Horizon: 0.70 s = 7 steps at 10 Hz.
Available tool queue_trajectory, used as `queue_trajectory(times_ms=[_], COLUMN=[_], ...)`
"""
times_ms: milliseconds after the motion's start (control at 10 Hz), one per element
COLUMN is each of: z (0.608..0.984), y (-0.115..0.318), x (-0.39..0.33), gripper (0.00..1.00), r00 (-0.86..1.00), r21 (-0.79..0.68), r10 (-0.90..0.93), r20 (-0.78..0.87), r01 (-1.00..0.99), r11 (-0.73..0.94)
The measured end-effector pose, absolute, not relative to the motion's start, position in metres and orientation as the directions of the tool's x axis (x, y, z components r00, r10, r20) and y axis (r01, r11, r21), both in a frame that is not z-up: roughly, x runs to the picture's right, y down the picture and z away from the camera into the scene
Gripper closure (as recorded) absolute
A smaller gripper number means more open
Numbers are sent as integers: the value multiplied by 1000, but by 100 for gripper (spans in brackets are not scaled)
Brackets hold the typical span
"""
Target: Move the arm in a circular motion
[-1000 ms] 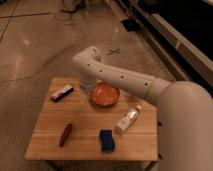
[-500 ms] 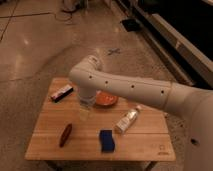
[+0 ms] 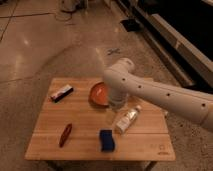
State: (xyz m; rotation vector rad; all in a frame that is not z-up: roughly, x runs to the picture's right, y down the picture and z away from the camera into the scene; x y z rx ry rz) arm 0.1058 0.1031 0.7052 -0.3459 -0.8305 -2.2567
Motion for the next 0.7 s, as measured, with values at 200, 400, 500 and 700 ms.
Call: queue_trajectory(times_ms=[200,400,500,700], z=[727,757,770,773], y=[84,65,58,57], x=[147,158,158,161], gripper=[28,28,28,28], r00=[-634,-579,-560,-551], r21=[384,344,334,327], r10=[-582,-620,-631,-636], r20=[509,530,537,541], r01=[773,815,828,834], r11=[-506,-467,-451,-444])
